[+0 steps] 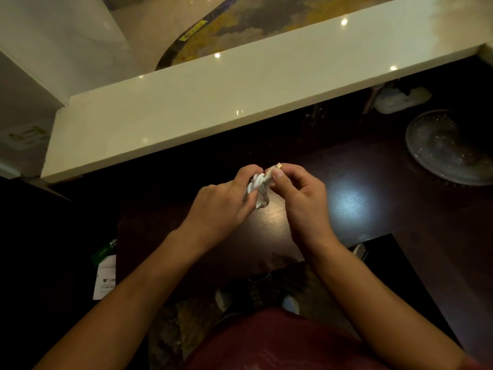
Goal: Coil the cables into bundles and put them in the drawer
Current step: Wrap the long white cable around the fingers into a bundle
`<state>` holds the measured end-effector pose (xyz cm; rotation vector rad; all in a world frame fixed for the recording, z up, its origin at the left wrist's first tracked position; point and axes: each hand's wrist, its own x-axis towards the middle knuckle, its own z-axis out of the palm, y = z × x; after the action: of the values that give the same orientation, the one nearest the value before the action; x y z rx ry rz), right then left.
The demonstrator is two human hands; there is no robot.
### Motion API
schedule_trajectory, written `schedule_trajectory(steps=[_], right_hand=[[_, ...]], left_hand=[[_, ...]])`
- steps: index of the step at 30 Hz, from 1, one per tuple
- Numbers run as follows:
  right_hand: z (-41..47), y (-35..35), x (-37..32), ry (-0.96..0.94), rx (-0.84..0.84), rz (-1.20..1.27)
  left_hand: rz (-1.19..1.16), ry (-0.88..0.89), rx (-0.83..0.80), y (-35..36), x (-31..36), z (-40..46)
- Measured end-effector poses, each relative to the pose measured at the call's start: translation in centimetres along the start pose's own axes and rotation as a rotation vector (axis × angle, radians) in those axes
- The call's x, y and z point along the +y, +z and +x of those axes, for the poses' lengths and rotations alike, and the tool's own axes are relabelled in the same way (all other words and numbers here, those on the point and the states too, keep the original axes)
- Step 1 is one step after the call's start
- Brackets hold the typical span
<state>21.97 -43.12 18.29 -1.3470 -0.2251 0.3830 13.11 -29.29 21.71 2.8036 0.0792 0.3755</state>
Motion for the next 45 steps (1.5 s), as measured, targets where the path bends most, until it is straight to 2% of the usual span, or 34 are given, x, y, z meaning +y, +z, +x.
schedule_trajectory(steps=[2, 4, 5, 7, 9, 12, 19, 24, 27, 31, 40, 45], right_hand=[[0.0, 0.1, -0.2, 0.091, -0.052, 0.053], [0.0, 0.1, -0.6, 0.083, -0.114, 0.025], [0.0, 0.1, -0.9, 0.041, -0.128, -0.001], [0.0, 0.0, -1.4, -0.018, -0.125, -0.013], [0.0, -0.2, -1.7, -0.027, -0.130, -0.018], [-0.3, -0.6, -1.6, 0.004, -0.224, -0.054], [0.2, -1.3, -2.1, 0.208, -0.341, 0.018], [0.7, -2.3, -2.4, 0.309, -0.364, 0.178], [0.5, -2.4, -2.4, 0.364, -0.373, 0.156], [0.2, -2.6, -2.0, 0.373, -0.397, 0.093], [-0.2, -3.3, -1.9, 0.289, -0.393, 0.179], [-0.5, -2.5, -0.7, 0.254, -0.421, 0.092]], left_hand=[[-0.330, -0.120, -0.063, 0.1, -0.1, -0.2], [-0.735, -0.256, -0.086, -0.1, 0.0, 0.0], [-0.866, -0.291, -0.065, -0.1, 0.2, 0.2], [-0.975, -0.309, -0.017, -0.1, 0.8, 0.5], [-0.998, -0.304, 0.026, -0.2, 1.3, 0.6], [-1.007, -0.302, 0.075, -0.4, 1.2, 0.6], [-0.959, -0.275, 0.096, -1.0, 1.5, 0.5], [-0.918, -0.307, 0.121, -1.0, 1.5, 0.1], [-0.909, -0.298, 0.119, -0.9, 1.4, 0.0], [-0.924, -0.306, 0.127, -0.9, 1.4, 0.0], [-0.961, -0.302, 0.045, -0.9, 1.1, -0.9], [-0.922, -0.423, 0.021, -0.6, -0.3, -3.0]])
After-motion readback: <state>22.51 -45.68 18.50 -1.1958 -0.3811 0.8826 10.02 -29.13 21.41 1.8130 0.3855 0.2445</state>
